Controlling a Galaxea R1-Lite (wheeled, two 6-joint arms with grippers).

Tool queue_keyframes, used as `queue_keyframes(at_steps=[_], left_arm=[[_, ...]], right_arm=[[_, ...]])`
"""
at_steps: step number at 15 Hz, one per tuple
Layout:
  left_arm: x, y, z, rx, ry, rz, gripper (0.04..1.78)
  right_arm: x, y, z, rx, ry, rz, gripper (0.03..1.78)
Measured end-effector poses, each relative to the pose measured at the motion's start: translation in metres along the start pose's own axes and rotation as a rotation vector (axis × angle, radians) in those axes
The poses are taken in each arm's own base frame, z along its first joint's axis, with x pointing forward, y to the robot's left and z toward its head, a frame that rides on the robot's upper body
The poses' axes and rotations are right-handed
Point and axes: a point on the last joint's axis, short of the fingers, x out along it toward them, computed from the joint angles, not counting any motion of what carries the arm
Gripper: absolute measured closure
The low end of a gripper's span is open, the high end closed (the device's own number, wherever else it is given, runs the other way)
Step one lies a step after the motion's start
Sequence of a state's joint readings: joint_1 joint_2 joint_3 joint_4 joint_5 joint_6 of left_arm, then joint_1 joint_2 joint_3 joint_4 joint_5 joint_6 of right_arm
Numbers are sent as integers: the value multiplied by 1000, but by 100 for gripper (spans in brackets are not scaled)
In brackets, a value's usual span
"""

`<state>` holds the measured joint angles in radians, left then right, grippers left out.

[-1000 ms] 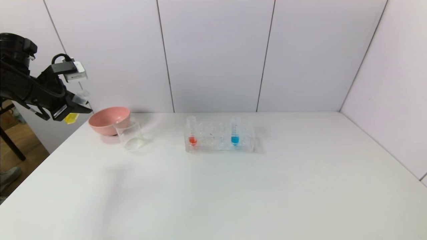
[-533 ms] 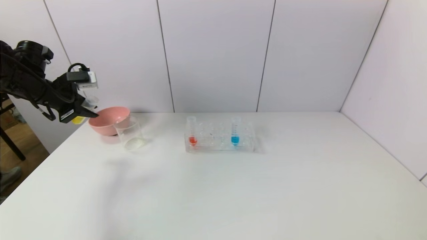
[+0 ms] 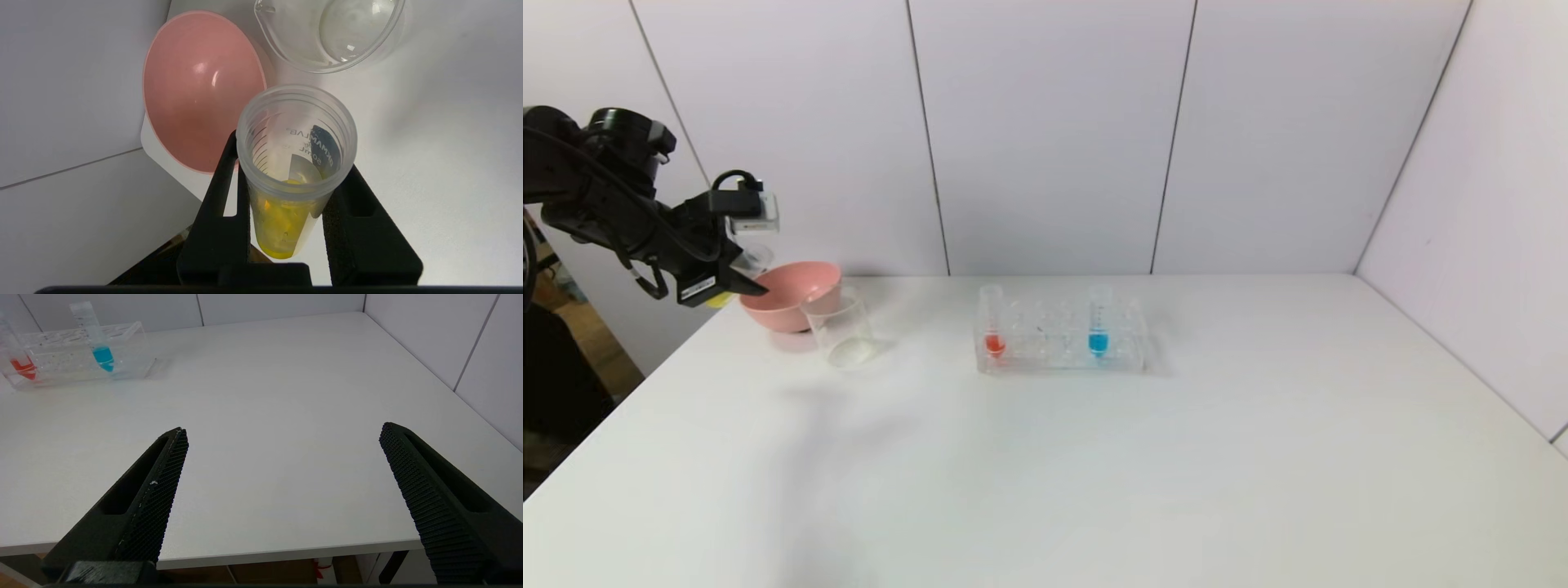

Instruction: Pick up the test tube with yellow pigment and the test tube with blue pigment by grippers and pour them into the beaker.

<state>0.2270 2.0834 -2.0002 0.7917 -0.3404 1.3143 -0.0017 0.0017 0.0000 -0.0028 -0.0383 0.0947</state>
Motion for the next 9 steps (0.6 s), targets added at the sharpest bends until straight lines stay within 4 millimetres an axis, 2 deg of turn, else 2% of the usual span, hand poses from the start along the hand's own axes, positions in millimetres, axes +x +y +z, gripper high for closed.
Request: queue_keyframes(at_steps=[9], left_arm=[[16, -5, 6, 46, 122, -16, 131]], right_arm=[[0, 0, 0, 0, 0, 0, 10]])
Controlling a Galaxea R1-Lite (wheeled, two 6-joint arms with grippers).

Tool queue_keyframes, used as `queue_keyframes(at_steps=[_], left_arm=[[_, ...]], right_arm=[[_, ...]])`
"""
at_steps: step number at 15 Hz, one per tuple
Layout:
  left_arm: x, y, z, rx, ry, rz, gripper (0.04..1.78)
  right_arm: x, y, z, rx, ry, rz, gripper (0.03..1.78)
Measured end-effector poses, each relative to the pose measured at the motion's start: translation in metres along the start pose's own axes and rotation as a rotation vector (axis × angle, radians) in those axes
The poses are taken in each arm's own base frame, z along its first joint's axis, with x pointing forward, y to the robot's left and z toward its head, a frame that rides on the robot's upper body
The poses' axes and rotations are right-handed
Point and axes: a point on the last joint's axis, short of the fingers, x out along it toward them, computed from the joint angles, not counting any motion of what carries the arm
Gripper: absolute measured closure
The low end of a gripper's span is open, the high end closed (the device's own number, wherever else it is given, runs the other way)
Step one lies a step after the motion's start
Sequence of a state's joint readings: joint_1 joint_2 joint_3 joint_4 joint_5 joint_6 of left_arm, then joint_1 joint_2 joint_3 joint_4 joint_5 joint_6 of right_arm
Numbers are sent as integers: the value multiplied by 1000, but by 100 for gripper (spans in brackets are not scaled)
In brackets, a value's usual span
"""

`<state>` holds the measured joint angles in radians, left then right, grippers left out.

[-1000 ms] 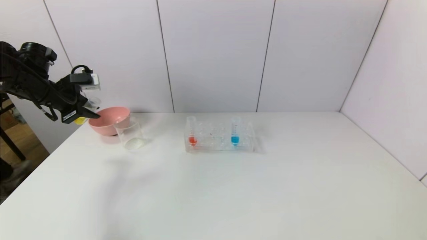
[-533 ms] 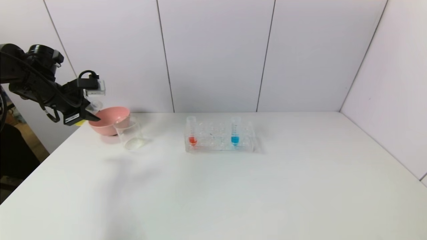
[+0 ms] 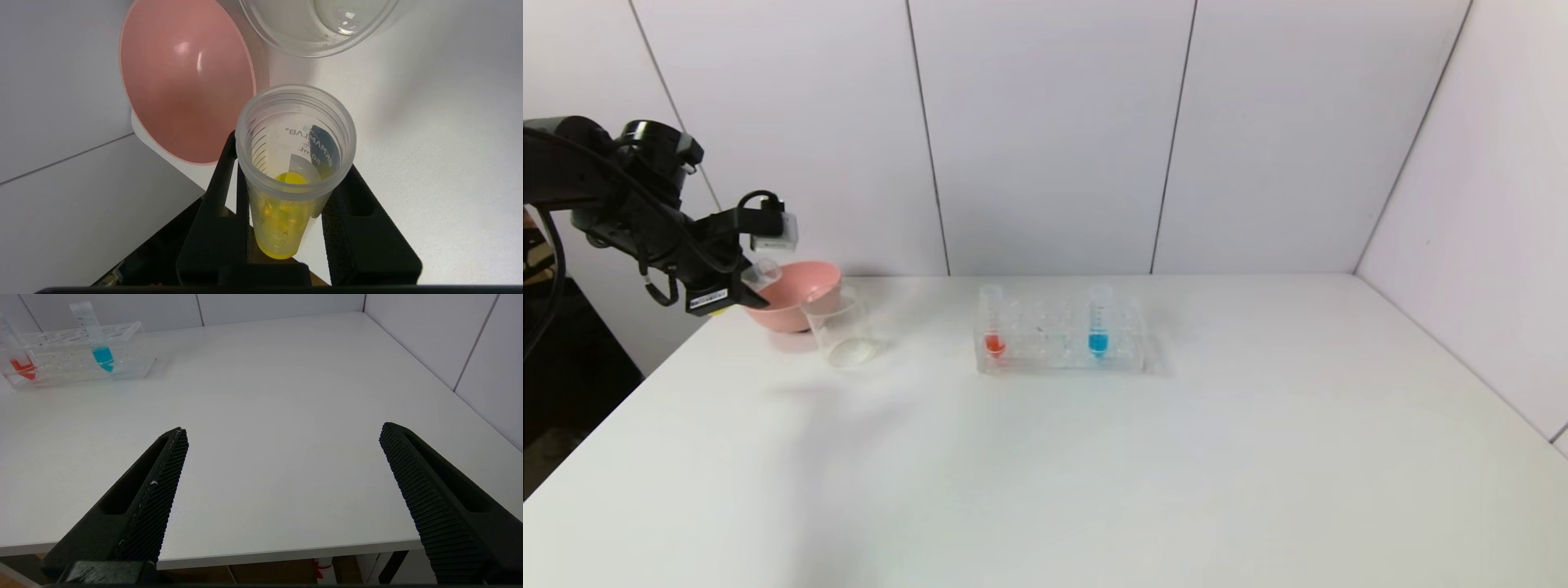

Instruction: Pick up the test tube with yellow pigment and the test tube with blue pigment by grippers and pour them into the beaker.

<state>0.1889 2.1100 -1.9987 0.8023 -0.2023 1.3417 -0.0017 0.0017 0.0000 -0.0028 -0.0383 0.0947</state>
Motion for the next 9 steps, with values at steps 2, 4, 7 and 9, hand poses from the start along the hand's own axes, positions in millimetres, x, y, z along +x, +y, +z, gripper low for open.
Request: queue_keyframes(at_steps=[2, 4, 7, 9], left_arm=[[4, -1, 2, 5, 14, -6, 131], [7, -2, 4, 9, 14, -11, 131], [10, -2, 5, 12, 34, -8, 131], [10, -2, 7, 18, 51, -5, 131]], right_arm=[[0, 0, 0, 0, 0, 0, 10], [0, 0, 0, 0, 0, 0, 10], [0, 0, 0, 0, 0, 0, 10], [0, 0, 0, 0, 0, 0, 10]])
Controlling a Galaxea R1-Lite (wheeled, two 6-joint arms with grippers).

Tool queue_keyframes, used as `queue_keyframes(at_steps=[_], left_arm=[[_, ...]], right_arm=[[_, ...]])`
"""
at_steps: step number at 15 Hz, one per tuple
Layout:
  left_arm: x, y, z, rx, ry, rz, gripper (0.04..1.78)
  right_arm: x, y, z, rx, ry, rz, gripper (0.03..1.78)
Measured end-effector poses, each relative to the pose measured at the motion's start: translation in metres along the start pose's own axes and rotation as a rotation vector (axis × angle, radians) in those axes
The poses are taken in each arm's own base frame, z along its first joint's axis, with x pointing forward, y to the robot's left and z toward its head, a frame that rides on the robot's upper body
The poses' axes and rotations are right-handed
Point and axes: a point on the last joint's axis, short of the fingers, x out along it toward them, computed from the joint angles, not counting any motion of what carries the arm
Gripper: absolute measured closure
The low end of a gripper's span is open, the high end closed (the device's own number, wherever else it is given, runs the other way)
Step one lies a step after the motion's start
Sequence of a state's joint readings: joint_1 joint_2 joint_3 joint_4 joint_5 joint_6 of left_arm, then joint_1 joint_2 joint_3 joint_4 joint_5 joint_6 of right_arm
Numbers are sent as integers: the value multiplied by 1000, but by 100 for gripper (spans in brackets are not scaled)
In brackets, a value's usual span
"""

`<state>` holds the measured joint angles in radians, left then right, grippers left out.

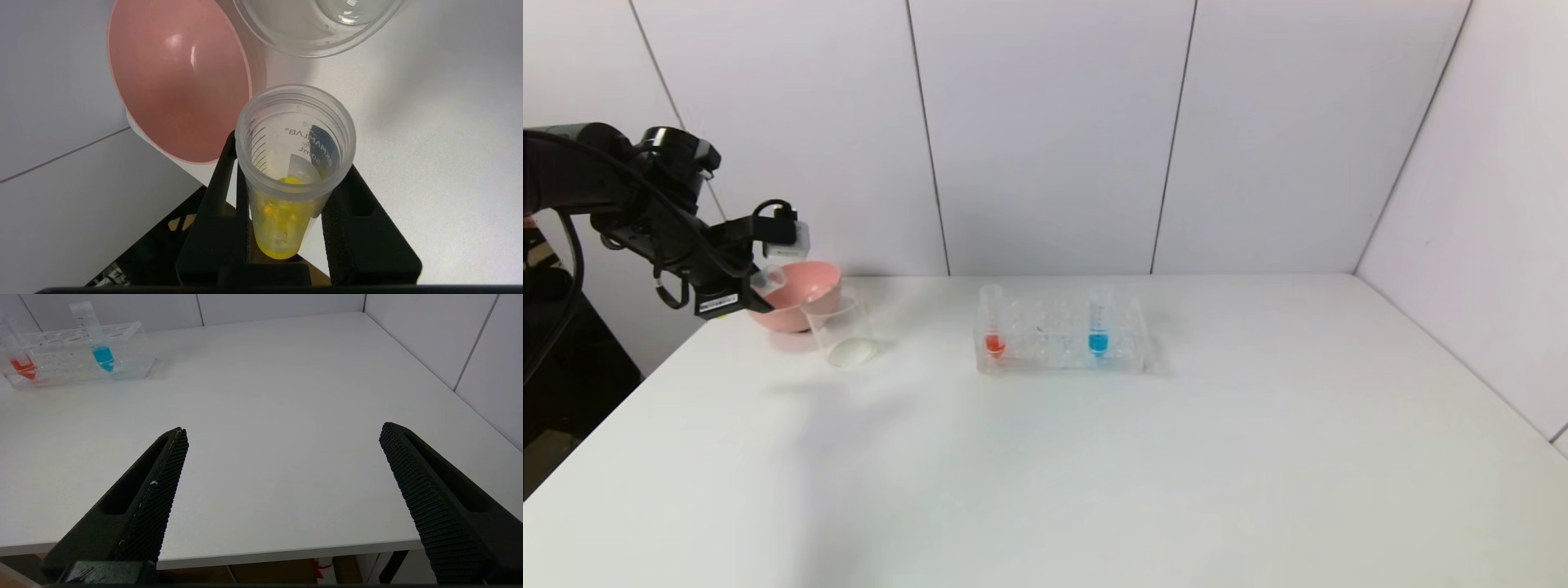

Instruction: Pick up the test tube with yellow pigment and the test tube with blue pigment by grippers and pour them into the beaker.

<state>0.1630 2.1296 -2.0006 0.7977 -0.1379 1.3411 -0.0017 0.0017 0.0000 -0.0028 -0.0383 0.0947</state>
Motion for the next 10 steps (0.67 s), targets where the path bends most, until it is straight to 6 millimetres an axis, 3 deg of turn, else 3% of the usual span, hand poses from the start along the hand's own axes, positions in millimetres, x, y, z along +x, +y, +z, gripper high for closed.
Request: queue_keyframes(at_steps=[10], left_arm=[[8, -2, 9, 28, 66, 15, 131]], right_arm=[[0, 0, 0, 0, 0, 0, 10]])
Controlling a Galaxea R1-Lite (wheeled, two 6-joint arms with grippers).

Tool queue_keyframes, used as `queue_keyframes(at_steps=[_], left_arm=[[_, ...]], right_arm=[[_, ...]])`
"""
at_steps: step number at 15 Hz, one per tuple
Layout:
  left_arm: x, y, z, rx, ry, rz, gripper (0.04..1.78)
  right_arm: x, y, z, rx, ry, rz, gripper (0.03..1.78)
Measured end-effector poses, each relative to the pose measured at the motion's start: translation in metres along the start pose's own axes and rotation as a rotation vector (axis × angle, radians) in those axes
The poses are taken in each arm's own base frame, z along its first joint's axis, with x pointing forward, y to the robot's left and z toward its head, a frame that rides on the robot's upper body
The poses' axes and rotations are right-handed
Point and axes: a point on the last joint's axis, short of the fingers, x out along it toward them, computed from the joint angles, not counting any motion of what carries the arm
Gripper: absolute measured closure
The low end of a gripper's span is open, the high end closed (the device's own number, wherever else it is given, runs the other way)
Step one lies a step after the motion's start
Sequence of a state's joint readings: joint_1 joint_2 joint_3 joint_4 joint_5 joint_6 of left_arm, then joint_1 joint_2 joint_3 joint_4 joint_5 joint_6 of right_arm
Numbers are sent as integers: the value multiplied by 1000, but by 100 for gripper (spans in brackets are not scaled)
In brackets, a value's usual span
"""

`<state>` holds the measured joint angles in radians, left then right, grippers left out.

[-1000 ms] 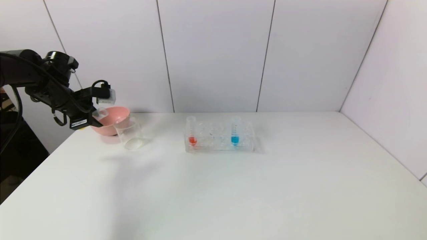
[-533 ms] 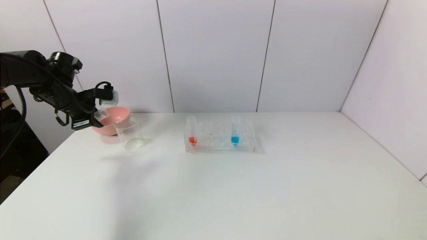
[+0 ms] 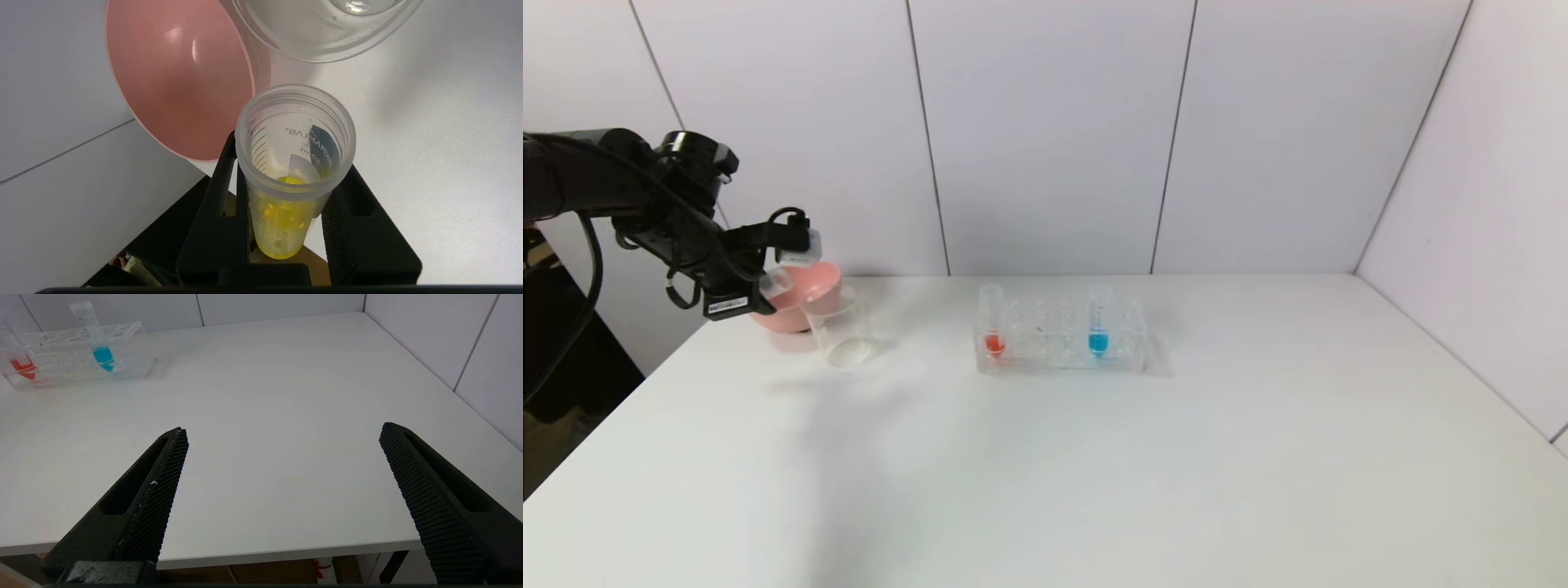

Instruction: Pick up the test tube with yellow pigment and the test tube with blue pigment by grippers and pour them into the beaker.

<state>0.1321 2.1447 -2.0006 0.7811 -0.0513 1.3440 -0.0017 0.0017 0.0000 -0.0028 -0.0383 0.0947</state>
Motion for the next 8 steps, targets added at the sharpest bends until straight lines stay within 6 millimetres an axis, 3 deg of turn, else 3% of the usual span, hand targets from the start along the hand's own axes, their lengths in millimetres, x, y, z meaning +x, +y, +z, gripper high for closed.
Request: queue_keyframes(at_steps=[8], left_arm=[[9, -1, 12, 80, 69, 27, 131]], right_arm=[[0, 0, 0, 0, 0, 0, 10]])
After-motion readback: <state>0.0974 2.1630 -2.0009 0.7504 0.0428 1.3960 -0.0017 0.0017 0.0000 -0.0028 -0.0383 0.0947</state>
